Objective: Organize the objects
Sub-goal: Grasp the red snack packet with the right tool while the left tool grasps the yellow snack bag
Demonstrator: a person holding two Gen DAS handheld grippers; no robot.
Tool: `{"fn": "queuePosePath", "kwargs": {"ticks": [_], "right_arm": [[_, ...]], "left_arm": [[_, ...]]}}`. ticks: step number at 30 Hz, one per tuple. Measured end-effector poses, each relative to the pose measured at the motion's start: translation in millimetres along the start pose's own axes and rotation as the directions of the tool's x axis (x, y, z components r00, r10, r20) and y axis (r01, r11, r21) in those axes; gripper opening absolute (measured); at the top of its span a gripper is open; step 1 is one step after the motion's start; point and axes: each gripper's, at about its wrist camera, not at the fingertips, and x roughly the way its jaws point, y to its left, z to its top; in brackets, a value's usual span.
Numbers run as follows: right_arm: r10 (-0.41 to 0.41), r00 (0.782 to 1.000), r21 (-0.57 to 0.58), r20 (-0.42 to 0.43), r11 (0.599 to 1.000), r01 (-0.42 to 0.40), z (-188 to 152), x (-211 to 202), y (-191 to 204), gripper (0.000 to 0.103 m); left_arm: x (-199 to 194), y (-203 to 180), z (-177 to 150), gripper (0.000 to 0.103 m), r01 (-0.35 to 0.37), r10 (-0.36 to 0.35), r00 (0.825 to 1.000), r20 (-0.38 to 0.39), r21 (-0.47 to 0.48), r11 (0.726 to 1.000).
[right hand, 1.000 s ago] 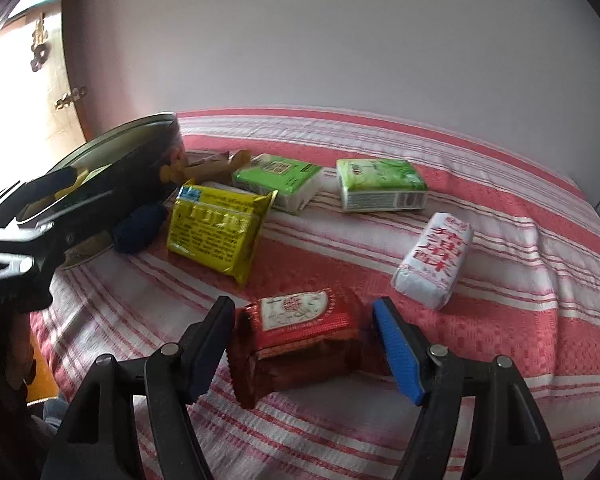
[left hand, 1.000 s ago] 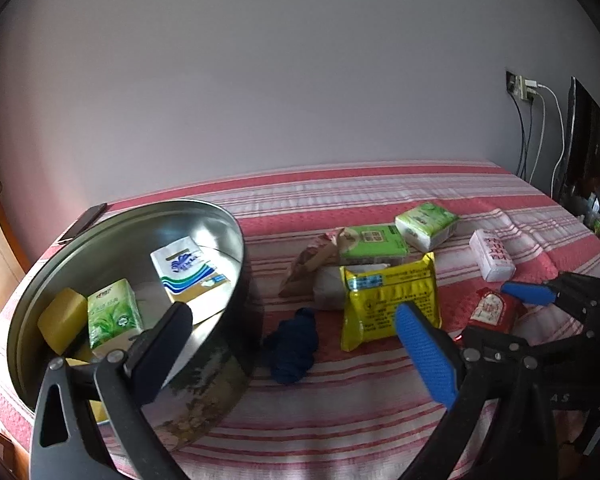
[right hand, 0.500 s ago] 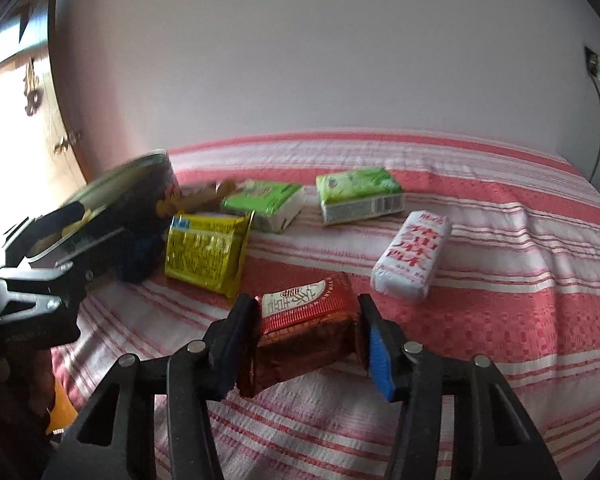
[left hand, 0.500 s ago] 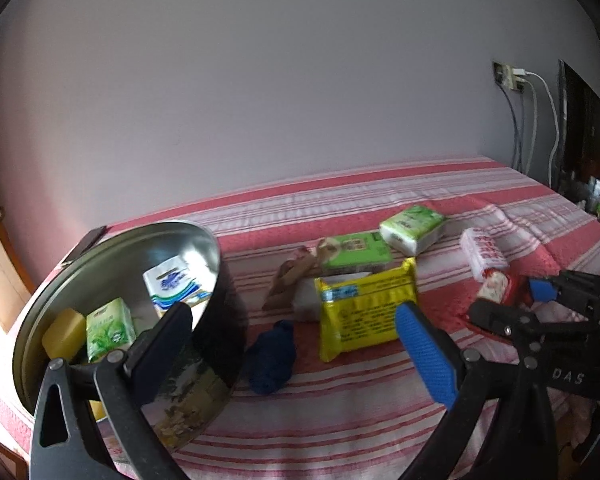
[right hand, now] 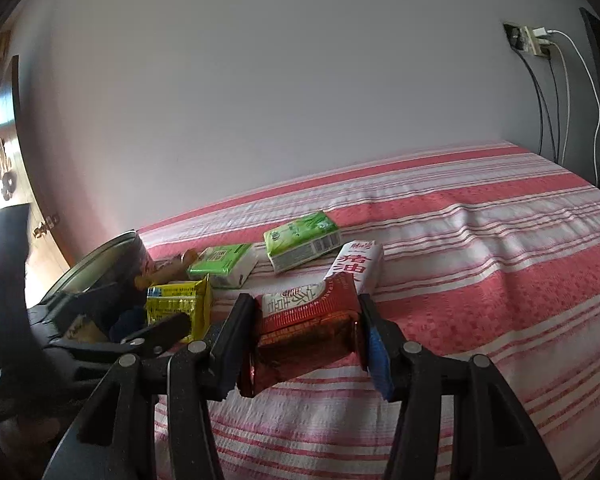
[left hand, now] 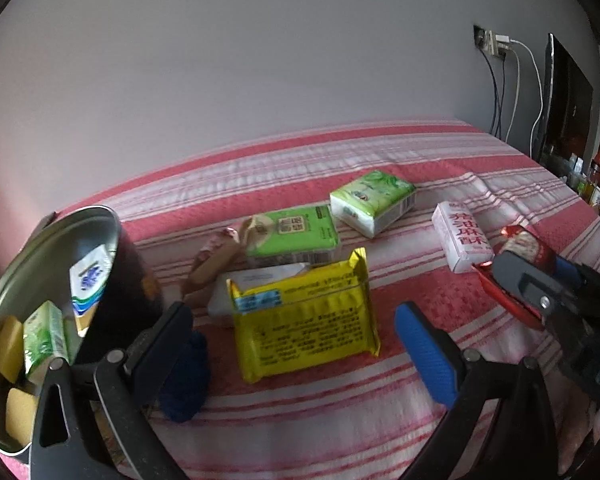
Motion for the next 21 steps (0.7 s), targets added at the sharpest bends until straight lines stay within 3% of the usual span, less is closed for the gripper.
{"fn": "queuePosePath", "kwargs": {"ticks": [6, 11, 21], "right_arm": [[0.001, 1.0, -0.007, -0.013, 1.0, -0.001, 0, 3, 1, 0.054], [-0.014, 1.0, -0.025, -0.028, 1.0, 0.014, -1, 6, 4, 0.054], [-0.028, 1.0, -0.036, -0.015, 0.999, 0.027, -2, 5, 6, 0.054]], "left_arm": [[14, -5, 0, 0.098, 0.005, -0.005, 0.999, -0.048, 0.016, 1.0], [19, -1, -3, 0.077, 0.028, -0.028, 0.997, -0.073, -0.004, 1.0], [9, -1, -5, 0.072, 0.021, -0.02, 1.0, -0.016, 0.008, 1.0]]}}
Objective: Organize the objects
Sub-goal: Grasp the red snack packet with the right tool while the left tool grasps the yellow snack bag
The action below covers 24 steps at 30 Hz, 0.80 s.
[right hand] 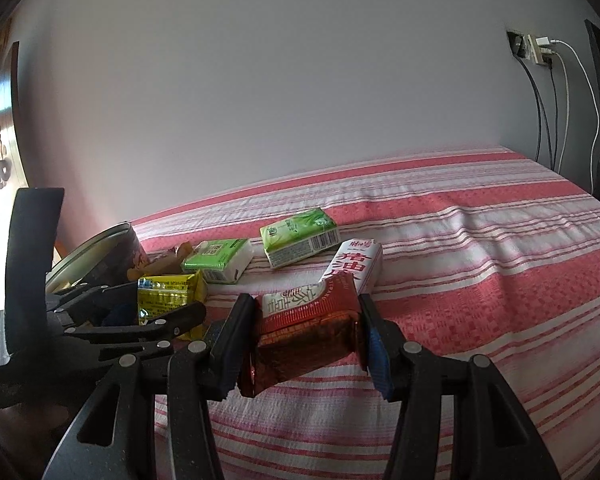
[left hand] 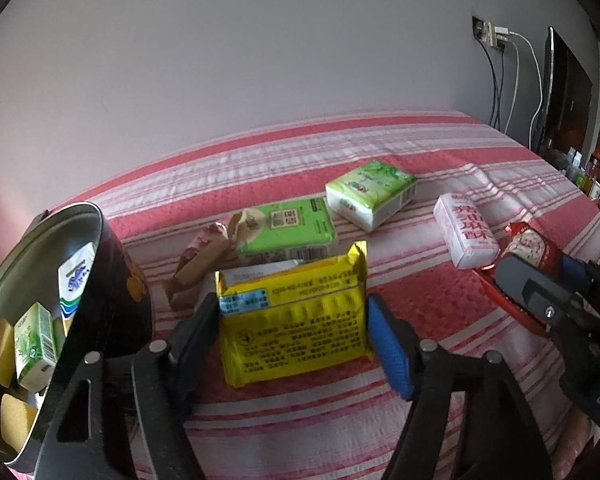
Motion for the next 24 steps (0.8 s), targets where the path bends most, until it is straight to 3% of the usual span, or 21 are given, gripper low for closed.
{"fn": "queuePosePath", "kwargs": {"ticks": [24], "right_arm": [[-0.02, 0.996, -0.039, 0.083, 0.999, 0.023, -4, -11, 6, 0.054]], "left_arm": [[-24, 10, -1, 0.072, -0.007, 0.017, 0.986, 0.167, -0.056, 0.998]]}}
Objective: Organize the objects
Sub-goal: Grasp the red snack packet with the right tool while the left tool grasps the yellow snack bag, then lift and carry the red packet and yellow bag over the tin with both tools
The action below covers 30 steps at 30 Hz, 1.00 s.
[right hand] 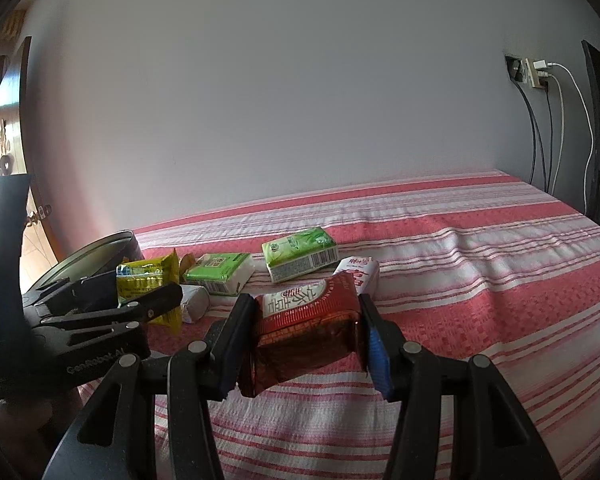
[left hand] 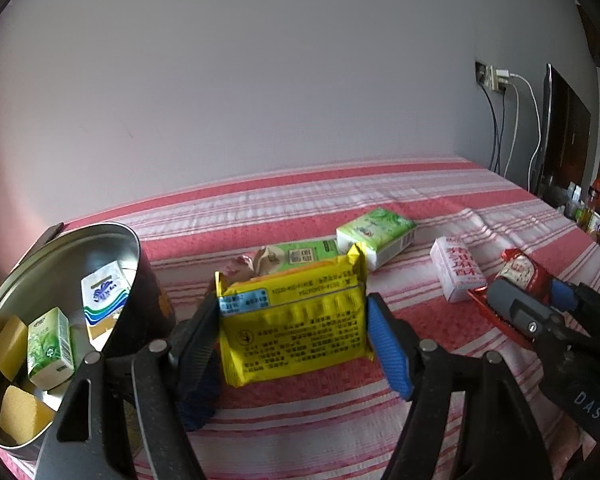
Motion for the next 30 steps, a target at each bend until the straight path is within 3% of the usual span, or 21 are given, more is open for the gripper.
{"fn": "queuePosePath", "kwargs": {"ticks": [30], "right_arm": [[-0.03, 0.997, -0.032, 0.067, 0.999, 0.032, -1, -7, 3, 0.054]], "left_arm": [[-33, 8, -5, 0.072, 0.009, 0.0, 0.98, 0.199, -0.042, 0.999]]}}
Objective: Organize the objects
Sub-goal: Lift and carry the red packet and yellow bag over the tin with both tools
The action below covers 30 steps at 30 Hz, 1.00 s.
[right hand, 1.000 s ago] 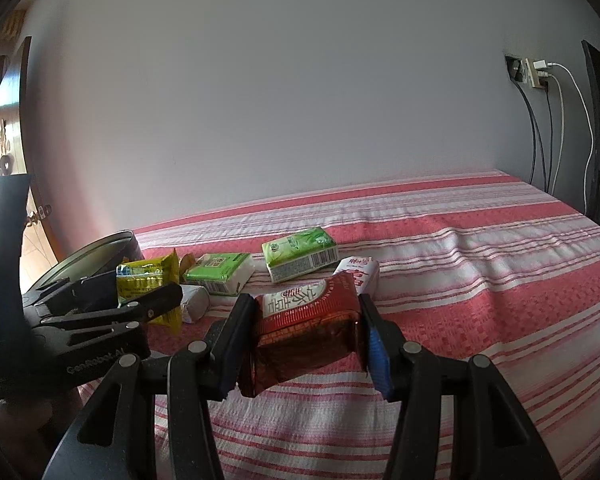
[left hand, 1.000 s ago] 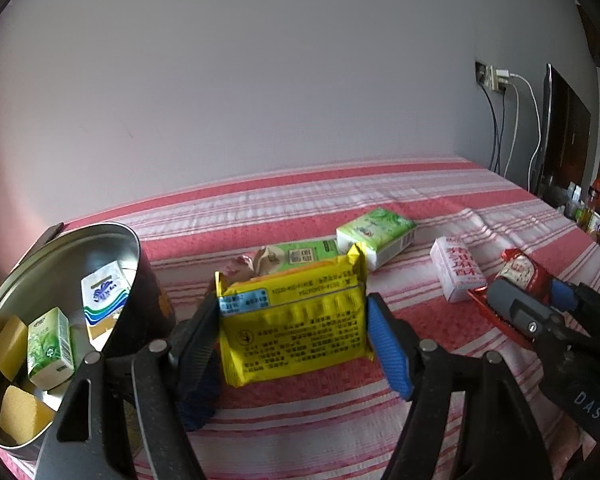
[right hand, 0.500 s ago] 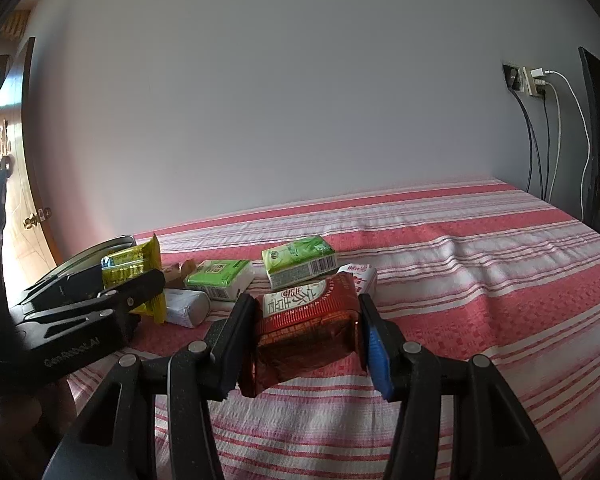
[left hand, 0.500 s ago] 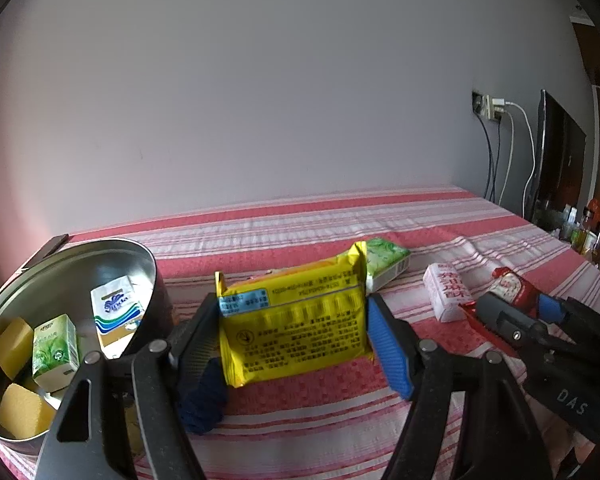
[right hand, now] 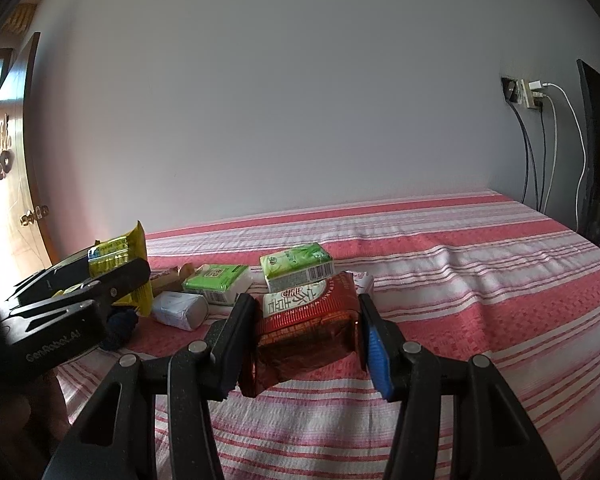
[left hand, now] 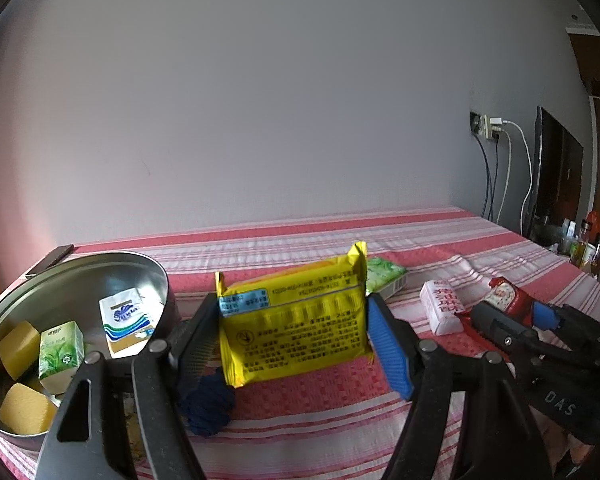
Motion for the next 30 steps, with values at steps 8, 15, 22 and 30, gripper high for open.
{"fn": "queuePosePath", "kwargs": {"ticks": [8, 15, 22, 30], "right_arm": [[-0.007, 1.0, -0.015, 0.016, 1.0, 0.007, 0, -2, 1, 0.054], [-0.014, 0.999, -0.027, 0.029, 1.0, 0.015, -1, -4, 3, 0.054], [-0.023, 0.999, -0.045, 0.042, 0.999, 0.024, -1, -4, 5, 0.054], [-0.016, 0.997, -0.055, 0.074, 0.998, 0.021, -3, -9, 8, 0.054]], "left_arm": [[-7, 0, -1, 0.072, -0.004, 0.004, 0.999, 0.039, -0.001, 1.0], [-12, 0, -1, 0.072, -0.015, 0.015, 0.998, 0.062, -0.004, 1.0], [-17, 1, -1, 0.072, -0.026, 0.026, 0.997, 0.077, -0.006, 1.0], [-23, 8, -1, 0.072, -0.056, 0.058, 0.994, 0.096, -0.028, 0.998]]}}
